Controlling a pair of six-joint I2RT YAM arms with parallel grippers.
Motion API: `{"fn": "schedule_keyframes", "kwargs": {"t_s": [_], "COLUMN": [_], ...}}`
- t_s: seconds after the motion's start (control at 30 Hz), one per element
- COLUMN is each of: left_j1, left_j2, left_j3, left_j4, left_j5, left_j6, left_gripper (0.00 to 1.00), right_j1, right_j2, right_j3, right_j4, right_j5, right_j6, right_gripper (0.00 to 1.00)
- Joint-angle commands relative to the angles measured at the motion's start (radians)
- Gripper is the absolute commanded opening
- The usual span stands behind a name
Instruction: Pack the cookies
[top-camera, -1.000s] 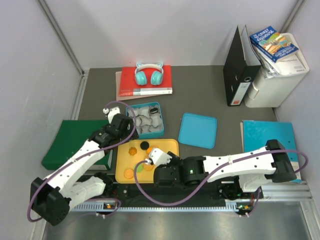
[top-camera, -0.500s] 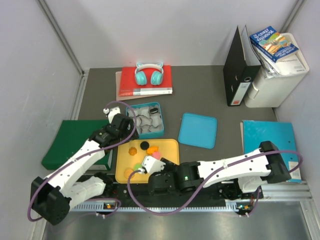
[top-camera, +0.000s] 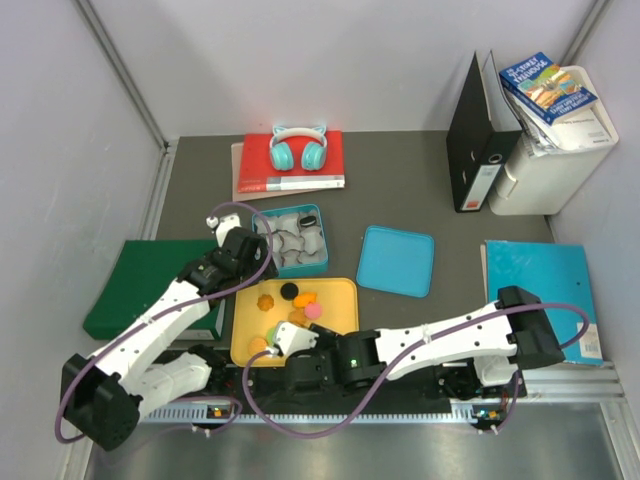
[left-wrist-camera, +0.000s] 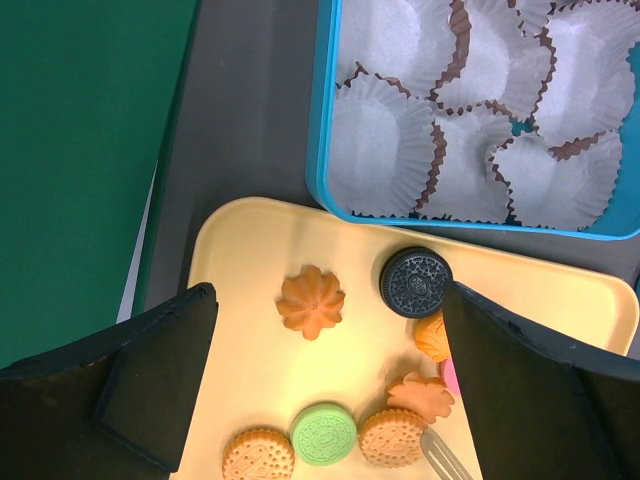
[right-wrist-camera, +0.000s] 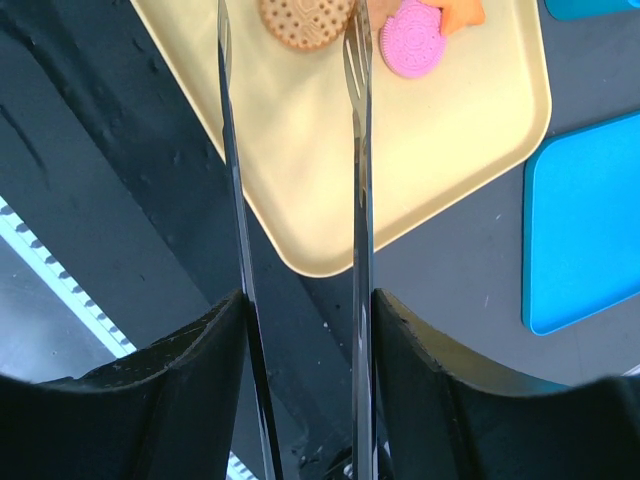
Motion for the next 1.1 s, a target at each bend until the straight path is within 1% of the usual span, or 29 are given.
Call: {"fn": "schedule_keyframes", "kwargs": {"t_s": [0.0,0.17,0.43,0.7,0.87,0.97,1.07], "left_j1": [0.004,0.004,0.002,0.002,0.004,0.004,0.004], "left_j2": [-0.019,-0.023,-0.025,-0.026,-0.026,-0.028,-0.031], "left_j3": [0.0,-0.003,-0.004,0.019,0.049,0.069,0.086], "left_j4": [0.018,0.02,0.019,0.017,-0.001,-0.012,-0.026], "left_j5": [-0.001,-0.001,0.0,-0.011,-0.052,-0.078,-0.092], "left_j6": [-0.015,-0.017,-0.018,-0.015,-0.011,-0.005,-0.001], "left_gripper": [0.98,0.98,0.98,0.98,0.98,0.98,0.98], "right_j1": [0.013,0.012,0.01,-0.002,-0.055,-0.111,-0.132], "right_j2": [0.024,0.035,0.029,-0.057,-0.121,-0.183,-0.23], "right_j3": [0.052,0.044,0.057,0.161,0.189,0.178,0.172], "right_j4": [0.032,0.025,-0.013,-0.118,-0.169,-0.162,-0.136], "right_j5": [-0.001,0.016,0.051,0.16,0.219,0.225,0.213], "right_j6": [-0.009,0.0,0.014,-0.021,-0.046,-0.063,-0.089], "right_gripper": [0.51,0.51,0.45,0.42,0.42,0.4,0.41]}}
